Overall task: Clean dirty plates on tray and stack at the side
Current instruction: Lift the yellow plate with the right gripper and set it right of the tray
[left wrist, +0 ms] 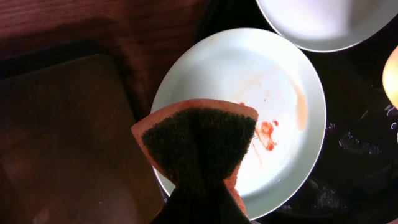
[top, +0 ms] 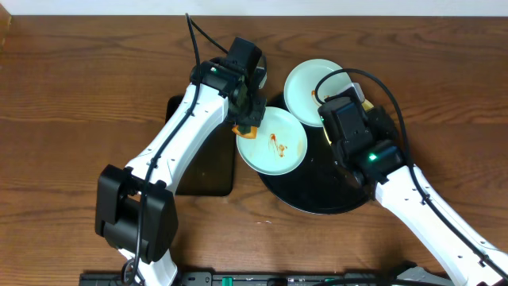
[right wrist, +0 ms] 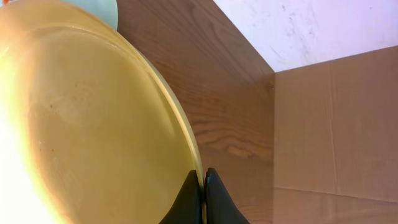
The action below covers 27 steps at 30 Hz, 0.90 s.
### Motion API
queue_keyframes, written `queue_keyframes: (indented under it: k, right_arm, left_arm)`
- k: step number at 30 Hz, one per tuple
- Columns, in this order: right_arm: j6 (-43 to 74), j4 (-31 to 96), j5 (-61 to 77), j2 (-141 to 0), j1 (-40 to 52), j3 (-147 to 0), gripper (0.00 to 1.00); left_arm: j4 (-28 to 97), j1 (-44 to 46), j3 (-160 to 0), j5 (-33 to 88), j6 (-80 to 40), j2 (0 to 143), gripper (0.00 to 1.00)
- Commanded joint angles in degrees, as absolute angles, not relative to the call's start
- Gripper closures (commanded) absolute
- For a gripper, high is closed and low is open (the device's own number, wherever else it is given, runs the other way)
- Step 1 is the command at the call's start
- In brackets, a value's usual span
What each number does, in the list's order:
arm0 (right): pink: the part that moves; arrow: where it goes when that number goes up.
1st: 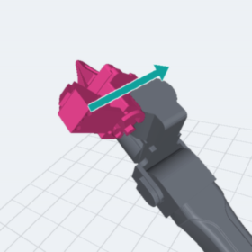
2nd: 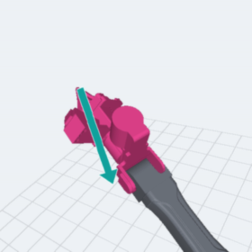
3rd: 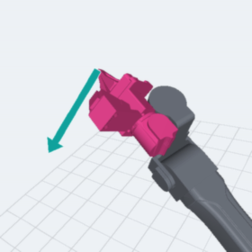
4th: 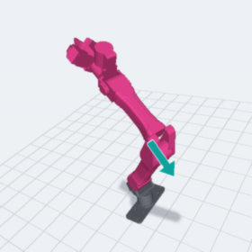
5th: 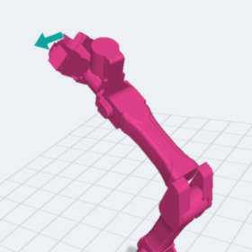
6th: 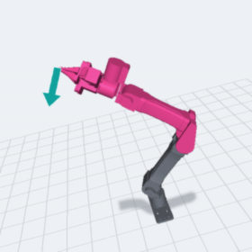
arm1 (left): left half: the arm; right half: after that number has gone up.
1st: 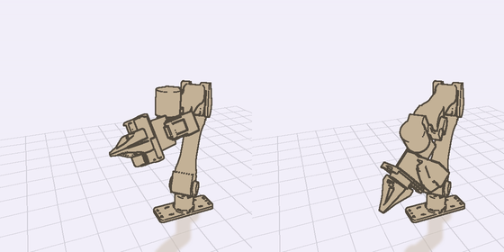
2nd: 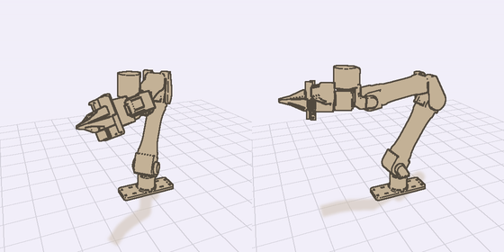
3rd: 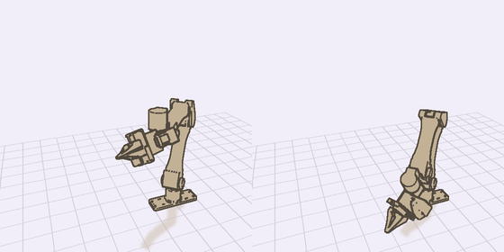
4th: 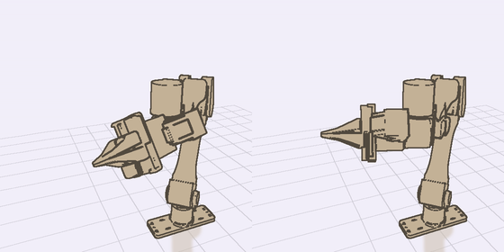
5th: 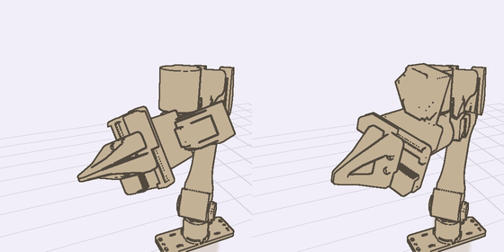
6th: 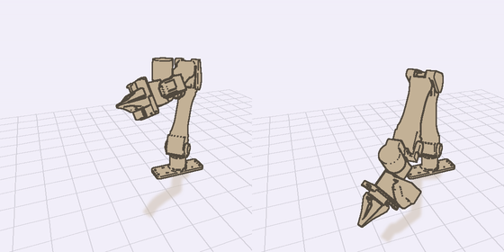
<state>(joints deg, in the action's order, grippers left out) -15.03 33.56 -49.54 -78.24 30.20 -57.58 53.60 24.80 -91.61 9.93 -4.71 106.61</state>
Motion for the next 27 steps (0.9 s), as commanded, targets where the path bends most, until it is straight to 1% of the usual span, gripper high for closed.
queue_keyframes:
  k: [1, 5, 8, 11, 12, 14, 16, 19, 23, 27]
  right_arm:
    - [-11.44, 33.36, -49.06, -77.25, 29.50, -58.72, 0.99]
    - [-4.27, 33.47, -43.07, -77.25, 24.93, -58.72, 0.99]
    - [2.33, 33.45, -37.82, -77.25, 18.70, -58.72, 0.99]
    - [6.24, 33.63, -28.99, -77.25, 10.44, -58.72, 0.99]
    - [8.60, 34.09, -23.24, -77.25, 4.29, -58.72, 0.99]
    - [10.81, 34.59, -18.02, -77.25, -2.79, -58.72, 0.99]
    - [12.36, 34.79, -12.78, -77.28, -11.14, -58.72, 0.99]
    - [12.40, 34.46, -8.08, -77.78, -20.88, -58.70, 0.99]
    - [12.38, 33.98, -4.38, -80.44, -31.35, -58.70, 0.99]
    - [12.36, 32.84, 0.32, -84.68, -38.11, -58.70, 0.99]
  left_arm:
    - [53.76, 24.67, -91.94, 9.82, -5.23, 105.01, 0.92]
    - [53.78, 24.67, -91.94, 9.82, -5.23, 105.01, 0.93]
    - [53.93, 24.67, -91.94, 9.82, -5.23, 105.01, 0.93]
    - [53.98, 24.67, -91.94, 9.82, -5.23, 105.01, 0.93]
    - [53.98, 24.67, -91.94, 9.82, -5.23, 105.01, 0.92]
    - [53.98, 24.67, -91.94, 9.82, -5.23, 105.01, 0.93]
    - [53.98, 24.67, -91.94, 9.82, -5.23, 105.01, 0.93]
    - [53.98, 24.67, -91.94, 9.82, -5.26, 105.01, 0.93]
    - [53.98, 24.67, -91.94, 9.82, -5.26, 105.01, 0.92]
    - [53.98, 24.69, -91.94, 9.85, -5.26, 105.01, 0.92]
